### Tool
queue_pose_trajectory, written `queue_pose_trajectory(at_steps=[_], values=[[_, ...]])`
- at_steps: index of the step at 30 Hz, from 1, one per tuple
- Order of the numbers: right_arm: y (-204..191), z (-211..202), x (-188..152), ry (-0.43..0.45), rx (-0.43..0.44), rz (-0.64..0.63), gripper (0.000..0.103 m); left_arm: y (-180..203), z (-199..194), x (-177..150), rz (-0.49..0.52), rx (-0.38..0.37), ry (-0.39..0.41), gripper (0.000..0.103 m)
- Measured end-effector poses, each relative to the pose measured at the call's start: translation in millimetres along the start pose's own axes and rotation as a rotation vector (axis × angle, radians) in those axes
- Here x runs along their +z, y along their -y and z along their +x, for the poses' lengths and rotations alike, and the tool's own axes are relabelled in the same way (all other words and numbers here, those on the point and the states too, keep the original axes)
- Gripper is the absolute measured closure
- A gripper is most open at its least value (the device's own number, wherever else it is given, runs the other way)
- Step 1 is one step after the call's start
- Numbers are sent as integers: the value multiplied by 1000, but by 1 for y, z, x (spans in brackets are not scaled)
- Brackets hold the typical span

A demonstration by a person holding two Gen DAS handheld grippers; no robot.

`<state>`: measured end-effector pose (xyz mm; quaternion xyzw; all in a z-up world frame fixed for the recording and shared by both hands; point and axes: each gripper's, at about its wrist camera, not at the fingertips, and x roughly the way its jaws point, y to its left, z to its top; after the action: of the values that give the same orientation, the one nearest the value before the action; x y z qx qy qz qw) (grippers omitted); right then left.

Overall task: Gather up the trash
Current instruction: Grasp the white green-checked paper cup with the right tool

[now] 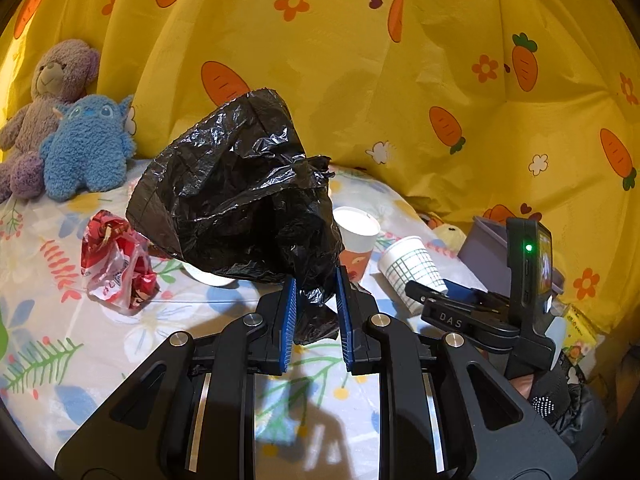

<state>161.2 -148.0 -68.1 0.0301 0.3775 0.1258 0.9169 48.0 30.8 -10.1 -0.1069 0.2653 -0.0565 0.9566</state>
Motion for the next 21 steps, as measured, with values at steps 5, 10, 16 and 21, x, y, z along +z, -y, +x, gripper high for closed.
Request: queue_pose_trajectory(at_steps=[5, 10, 16, 21], values=[[1, -4, -2, 14, -1, 4, 50, 4, 4, -4, 3, -17, -13, 85], [3, -18, -8, 52, 6, 26, 50, 3, 0, -5, 6, -20, -5, 85], [5, -50, -13, 122, 28, 47, 50, 8, -6, -5, 13, -34, 7, 85], [7, -81, -14, 190, 42, 52, 50, 21, -15, -1, 30, -76, 22, 85]])
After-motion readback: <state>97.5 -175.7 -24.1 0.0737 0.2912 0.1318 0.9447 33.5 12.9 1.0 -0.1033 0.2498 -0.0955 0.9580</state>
